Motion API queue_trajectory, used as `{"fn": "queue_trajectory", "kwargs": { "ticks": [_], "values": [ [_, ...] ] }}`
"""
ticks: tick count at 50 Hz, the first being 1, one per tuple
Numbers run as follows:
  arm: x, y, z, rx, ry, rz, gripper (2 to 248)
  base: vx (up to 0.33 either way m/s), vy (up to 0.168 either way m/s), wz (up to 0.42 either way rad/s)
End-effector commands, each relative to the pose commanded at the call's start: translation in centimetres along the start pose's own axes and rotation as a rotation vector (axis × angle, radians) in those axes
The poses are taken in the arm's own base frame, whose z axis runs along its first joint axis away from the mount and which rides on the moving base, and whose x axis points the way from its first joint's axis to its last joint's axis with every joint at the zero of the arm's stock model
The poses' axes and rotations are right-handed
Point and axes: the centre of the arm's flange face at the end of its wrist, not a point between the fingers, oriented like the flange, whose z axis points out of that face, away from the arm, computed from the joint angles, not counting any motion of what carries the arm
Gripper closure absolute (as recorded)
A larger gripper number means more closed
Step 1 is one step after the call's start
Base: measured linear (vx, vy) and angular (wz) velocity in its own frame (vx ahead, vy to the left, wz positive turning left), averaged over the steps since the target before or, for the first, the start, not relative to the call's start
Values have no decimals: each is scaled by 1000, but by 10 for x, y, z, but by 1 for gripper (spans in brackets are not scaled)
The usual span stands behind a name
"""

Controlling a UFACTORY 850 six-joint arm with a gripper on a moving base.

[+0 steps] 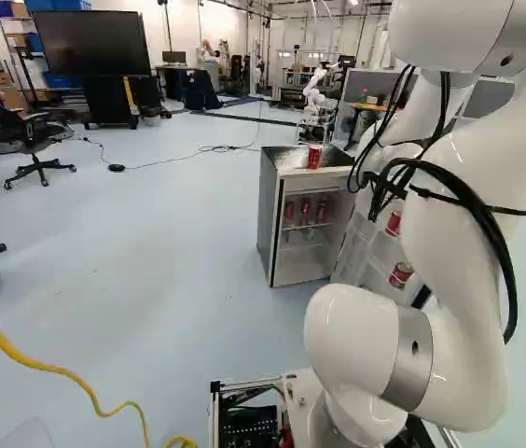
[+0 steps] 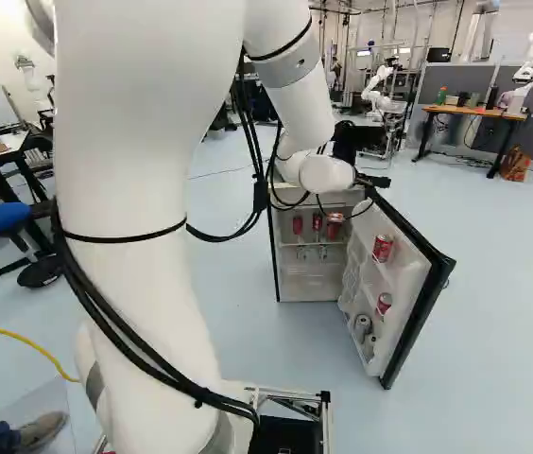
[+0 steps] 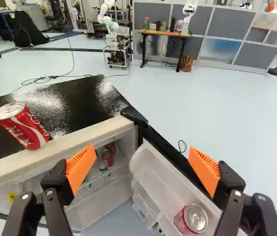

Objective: Grab a drink from the fridge

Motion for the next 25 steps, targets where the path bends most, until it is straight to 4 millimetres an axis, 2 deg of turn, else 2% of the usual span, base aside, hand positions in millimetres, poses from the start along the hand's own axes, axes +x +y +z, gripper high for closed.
{"fn": "queue_trajectory", "kwargs": {
  "ticks": [25],
  "values": [
    [11, 41, -6, -72, -115, 28, 3, 0, 0, 0]
  ]
}}
